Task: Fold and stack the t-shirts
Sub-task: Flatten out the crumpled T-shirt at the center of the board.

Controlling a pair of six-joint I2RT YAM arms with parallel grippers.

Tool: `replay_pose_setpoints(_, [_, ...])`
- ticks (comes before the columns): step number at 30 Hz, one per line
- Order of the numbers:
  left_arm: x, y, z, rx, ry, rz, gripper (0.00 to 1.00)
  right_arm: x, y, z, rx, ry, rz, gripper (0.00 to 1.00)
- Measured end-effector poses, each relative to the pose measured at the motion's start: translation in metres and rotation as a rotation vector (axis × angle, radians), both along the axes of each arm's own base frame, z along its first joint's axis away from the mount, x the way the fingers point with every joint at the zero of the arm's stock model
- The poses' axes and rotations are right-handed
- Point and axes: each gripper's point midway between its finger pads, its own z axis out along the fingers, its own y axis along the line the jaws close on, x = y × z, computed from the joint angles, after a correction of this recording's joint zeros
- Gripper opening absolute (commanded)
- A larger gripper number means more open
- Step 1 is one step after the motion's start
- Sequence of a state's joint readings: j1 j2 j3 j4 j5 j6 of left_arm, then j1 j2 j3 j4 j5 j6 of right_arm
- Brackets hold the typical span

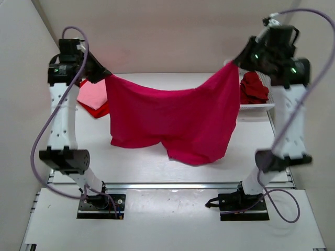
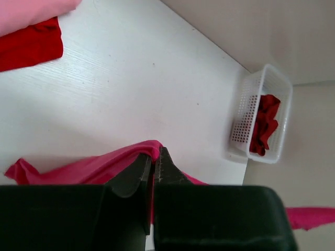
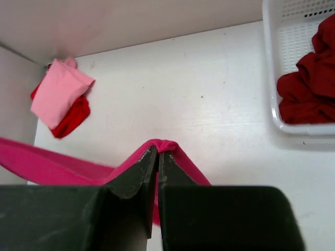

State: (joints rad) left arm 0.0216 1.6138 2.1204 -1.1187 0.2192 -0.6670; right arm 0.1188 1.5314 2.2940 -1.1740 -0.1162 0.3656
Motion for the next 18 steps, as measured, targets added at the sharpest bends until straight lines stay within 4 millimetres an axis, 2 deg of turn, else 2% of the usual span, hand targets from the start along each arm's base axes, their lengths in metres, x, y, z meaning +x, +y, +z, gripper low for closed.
replay_pose_setpoints(1, [0.011, -0.002, -0.016, -0.005, 0.041, 0.003, 0.00, 0.026, 0.003, -0.006, 0.002, 0.019, 0.004, 0.00])
replay_pose_setpoints(3, [0.038, -0.001, -0.042, -0.013, 0.091, 0.021, 0.00, 0.091, 0.006, -0.016, 0.030, 0.014, 0.010, 0.00])
replay_pose_setpoints(5, [0.066, -0.001, -0.057, -0.026, 0.117, 0.036, 0.00, 0.143, 0.013, -0.031, 0.083, -0.009, 0.039, 0.00])
replay_pose_setpoints(6, [0.081, 0.000, -0.060, -0.029, 0.109, 0.044, 0.00, 0.160, 0.011, -0.047, 0.102, 0.011, 0.036, 0.00])
replay_pose_setpoints(8, [0.108, 0.001, -0.056, -0.040, 0.068, 0.055, 0.00, 0.178, 0.003, -0.072, 0.137, 0.057, 0.023, 0.00])
replay_pose_setpoints(10, [0.121, 0.004, -0.048, -0.057, 0.024, 0.067, 0.00, 0.186, -0.006, -0.076, 0.176, 0.056, 0.010, 0.00])
replay_pose_setpoints(12, [0.123, 0.007, -0.036, -0.082, -0.018, 0.076, 0.00, 0.192, -0.015, -0.051, 0.219, -0.030, 0.009, 0.00])
replay_pose_setpoints(14, [0.121, 0.016, -0.013, -0.104, -0.083, 0.097, 0.00, 0.188, -0.026, -0.013, 0.253, -0.138, 0.012, 0.00])
replay_pose_setpoints(16, [0.119, 0.027, 0.021, -0.123, -0.182, 0.120, 0.01, 0.173, -0.038, 0.033, 0.276, -0.261, 0.017, 0.00])
replay_pose_setpoints(18, [0.115, 0.033, 0.055, -0.140, -0.283, 0.129, 0.01, 0.149, -0.045, 0.080, 0.297, -0.387, 0.044, 0.00])
